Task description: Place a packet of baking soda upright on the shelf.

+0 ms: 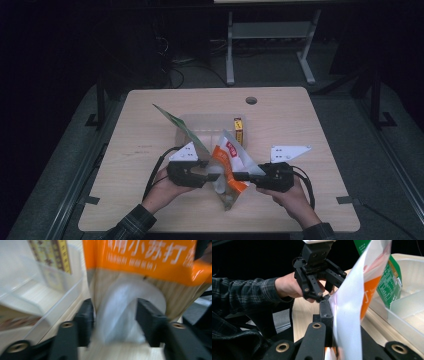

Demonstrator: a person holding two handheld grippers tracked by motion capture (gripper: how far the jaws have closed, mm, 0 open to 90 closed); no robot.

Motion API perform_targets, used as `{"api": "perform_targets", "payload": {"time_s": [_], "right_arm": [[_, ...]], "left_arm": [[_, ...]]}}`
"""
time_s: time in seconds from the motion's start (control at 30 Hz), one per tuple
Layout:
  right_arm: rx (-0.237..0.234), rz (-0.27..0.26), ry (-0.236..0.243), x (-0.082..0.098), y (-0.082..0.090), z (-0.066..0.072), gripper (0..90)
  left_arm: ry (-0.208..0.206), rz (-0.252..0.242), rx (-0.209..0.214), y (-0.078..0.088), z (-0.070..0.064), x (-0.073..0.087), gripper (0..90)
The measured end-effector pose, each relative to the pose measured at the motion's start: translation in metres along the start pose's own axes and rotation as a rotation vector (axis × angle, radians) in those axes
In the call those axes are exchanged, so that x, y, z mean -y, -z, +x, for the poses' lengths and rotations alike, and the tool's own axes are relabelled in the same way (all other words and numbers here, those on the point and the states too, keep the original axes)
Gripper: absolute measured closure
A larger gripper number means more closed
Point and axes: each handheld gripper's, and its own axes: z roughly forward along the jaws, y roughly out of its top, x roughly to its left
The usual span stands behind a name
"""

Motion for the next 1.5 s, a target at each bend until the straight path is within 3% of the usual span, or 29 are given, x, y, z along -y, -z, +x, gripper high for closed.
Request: {"api": "perform_targets", "payload": {"time_s": [0.03, 0.17, 0.33, 0.43, 0.6, 1.03, 1.5], "right_arm": [[0.009, 0.010, 0.009, -0.001, 0.000, 0.001, 90.0], [0.048, 0.038, 0.058, -0.006, 0.004, 0.002, 90.0], [0.050, 0.014, 0.072, -0.017, 0.013, -0.001, 90.0], [0.050, 0.006, 0.085, -0.024, 0.016, -0.002, 90.0], [0.067, 0.015, 0.111, -0.036, 0.015, -0.009, 90.0], [0.075, 0.038, 0.127, -0.064, 0.010, -0.024, 90.0], [0.110, 0.046, 0.131, -0.095, -0.008, -0.055, 90.0]], "left_arm": [[0.003, -0.001, -0.003, 0.002, 0.000, 0.001, 38.2], [0.016, 0.001, 0.006, 0.011, -0.002, 0.004, 33.2], [0.032, 0.016, 0.003, 0.019, -0.002, 0.016, 28.9], [0.018, 0.059, -0.014, 0.024, 0.003, 0.027, 26.8], [0.045, 0.078, -0.023, 0.031, 0.011, 0.040, 21.7], [0.034, 0.081, -0.046, 0.037, 0.019, 0.053, 19.5], [0.029, 0.089, -0.055, 0.033, 0.024, 0.058, 19.2]]}}
